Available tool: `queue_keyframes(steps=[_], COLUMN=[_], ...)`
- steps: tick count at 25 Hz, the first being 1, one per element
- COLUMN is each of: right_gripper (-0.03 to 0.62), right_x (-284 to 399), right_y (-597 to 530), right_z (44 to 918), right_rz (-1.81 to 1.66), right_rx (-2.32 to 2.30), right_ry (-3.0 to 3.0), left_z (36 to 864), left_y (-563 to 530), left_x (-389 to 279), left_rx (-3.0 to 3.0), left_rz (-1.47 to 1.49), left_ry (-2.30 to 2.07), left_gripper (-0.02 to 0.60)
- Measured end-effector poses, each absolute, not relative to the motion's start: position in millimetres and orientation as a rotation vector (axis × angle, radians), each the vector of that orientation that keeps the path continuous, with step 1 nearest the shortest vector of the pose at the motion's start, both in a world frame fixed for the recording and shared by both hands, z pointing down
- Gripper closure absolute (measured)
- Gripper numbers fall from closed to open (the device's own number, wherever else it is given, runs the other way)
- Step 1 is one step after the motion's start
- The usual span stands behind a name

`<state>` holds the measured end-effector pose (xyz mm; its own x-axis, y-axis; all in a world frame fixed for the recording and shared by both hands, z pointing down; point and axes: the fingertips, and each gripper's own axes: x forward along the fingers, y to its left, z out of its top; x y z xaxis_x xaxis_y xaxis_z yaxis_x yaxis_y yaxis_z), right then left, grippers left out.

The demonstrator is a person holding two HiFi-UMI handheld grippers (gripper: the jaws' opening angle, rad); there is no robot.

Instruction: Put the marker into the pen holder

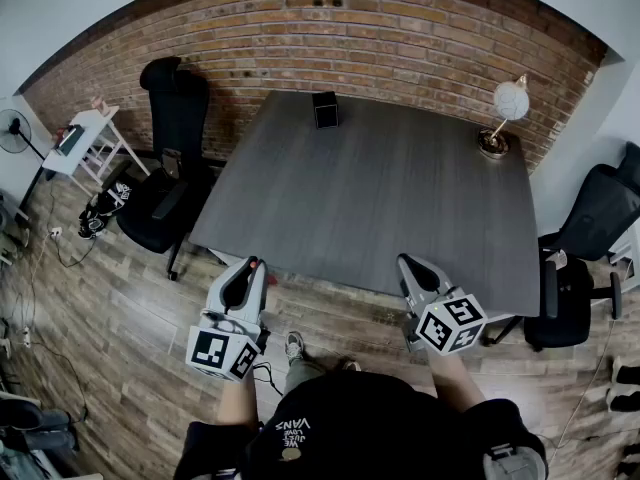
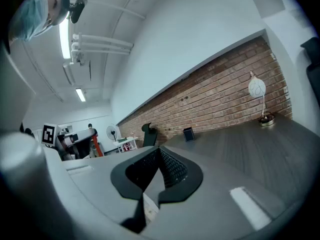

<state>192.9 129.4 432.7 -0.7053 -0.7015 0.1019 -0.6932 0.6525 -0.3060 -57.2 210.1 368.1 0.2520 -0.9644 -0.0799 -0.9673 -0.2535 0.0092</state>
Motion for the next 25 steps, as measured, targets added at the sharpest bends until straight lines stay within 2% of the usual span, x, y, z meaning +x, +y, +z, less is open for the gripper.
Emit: queue_keyframes(steps=[10,25], right_gripper=[0.592,0.592], right_x=[190,132], right_y=[117,31], right_z=[435,436], right_rz=[-0.552,-0.627], right_rx=[-1.148,-1.341], right_ry=[2.784,2.658], left_z=[375,368], left_y=[197,69], left_x=[-63,-142], left_rx=[-2.468,-2.598], left_rz=[0.125,0.134], left_ry=[1.899,1.776], left_gripper=[0.482,0.482])
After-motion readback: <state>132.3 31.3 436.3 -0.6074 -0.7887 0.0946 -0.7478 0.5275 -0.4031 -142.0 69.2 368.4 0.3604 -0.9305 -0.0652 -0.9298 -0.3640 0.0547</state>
